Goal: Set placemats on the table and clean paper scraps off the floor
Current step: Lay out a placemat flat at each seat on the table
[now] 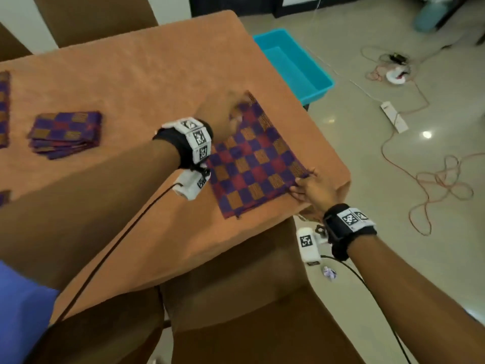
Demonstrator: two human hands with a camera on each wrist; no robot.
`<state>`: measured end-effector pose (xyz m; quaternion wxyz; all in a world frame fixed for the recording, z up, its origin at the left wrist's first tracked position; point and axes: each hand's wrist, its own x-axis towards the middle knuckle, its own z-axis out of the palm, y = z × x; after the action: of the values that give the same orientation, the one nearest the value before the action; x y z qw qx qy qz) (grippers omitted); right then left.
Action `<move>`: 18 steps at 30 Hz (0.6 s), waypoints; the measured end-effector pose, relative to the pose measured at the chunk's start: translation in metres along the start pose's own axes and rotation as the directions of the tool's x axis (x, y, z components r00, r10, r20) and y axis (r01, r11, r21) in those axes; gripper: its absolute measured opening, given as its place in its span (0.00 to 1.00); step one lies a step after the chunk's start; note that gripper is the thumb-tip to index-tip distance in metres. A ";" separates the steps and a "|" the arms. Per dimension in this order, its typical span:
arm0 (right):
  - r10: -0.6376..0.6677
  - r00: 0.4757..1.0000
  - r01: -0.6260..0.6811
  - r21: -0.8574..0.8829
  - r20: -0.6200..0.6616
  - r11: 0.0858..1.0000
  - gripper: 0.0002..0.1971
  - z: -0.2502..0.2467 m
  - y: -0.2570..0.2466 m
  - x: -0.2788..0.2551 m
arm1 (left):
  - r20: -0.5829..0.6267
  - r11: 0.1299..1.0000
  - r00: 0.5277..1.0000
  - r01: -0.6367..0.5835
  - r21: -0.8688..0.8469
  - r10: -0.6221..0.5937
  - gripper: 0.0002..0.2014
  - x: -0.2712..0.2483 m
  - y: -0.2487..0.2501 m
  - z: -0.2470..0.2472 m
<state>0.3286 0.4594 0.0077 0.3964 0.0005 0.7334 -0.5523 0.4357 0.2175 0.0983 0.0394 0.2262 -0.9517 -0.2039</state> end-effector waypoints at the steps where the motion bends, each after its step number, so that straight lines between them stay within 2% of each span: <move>1: 0.006 1.000 -0.006 -0.013 -0.003 1.000 0.12 -0.006 0.004 0.002 | 0.125 0.999 0.992 0.008 0.053 -0.014 0.24 -0.005 0.005 0.028; 3: -0.014 1.000 0.014 -0.036 0.005 0.999 0.14 -0.011 0.003 0.006 | 0.275 0.979 0.950 0.099 0.180 -0.147 0.28 -0.026 0.000 0.075; 4: -0.035 0.999 0.035 -0.033 -0.001 0.999 0.15 -0.010 0.000 0.007 | 0.273 0.967 0.940 0.150 0.207 -0.204 0.29 -0.038 -0.007 0.093; 7: -0.094 0.993 0.093 -0.020 -0.067 0.995 0.16 -0.015 0.000 0.015 | 0.108 0.951 0.956 0.250 0.184 -0.272 0.30 -0.060 -0.021 0.115; 9: -0.143 0.978 0.135 -0.061 -0.149 0.989 0.15 -0.022 0.003 0.020 | 0.038 0.926 0.932 0.353 0.134 -0.360 0.30 -0.059 -0.027 0.112; 10: -0.201 0.961 0.172 -0.163 -0.187 0.972 0.14 -0.025 0.004 0.020 | 0.029 0.905 0.908 0.414 0.097 -0.418 0.30 -0.056 -0.033 0.108; 12: -0.367 0.907 0.229 -0.490 -0.207 0.841 0.12 -0.032 0.004 0.013 | 0.041 0.851 0.850 0.525 0.012 -0.525 0.31 -0.049 -0.040 0.102; 14: -0.550 0.827 0.299 -0.737 -0.116 0.606 0.16 -0.030 0.004 0.007 | 0.044 0.810 0.820 0.570 -0.136 -0.570 0.33 -0.043 -0.042 0.098; 16: -0.631 0.772 0.458 -0.751 0.071 0.476 0.19 -0.017 0.003 0.001 | 0.057 0.720 0.782 0.597 -0.354 -0.620 0.33 -0.035 -0.040 0.097; 18: -0.587 0.747 0.587 -0.724 0.312 0.363 0.23 0.003 0.008 -0.001 | 0.098 0.565 0.715 0.622 -0.542 -0.693 0.31 -0.026 -0.036 0.095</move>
<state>0.3342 0.4607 0.0018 0.1311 -0.4341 0.8477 -0.2751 0.4586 0.2346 -0.0023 0.0823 0.5559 -0.6957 -0.4474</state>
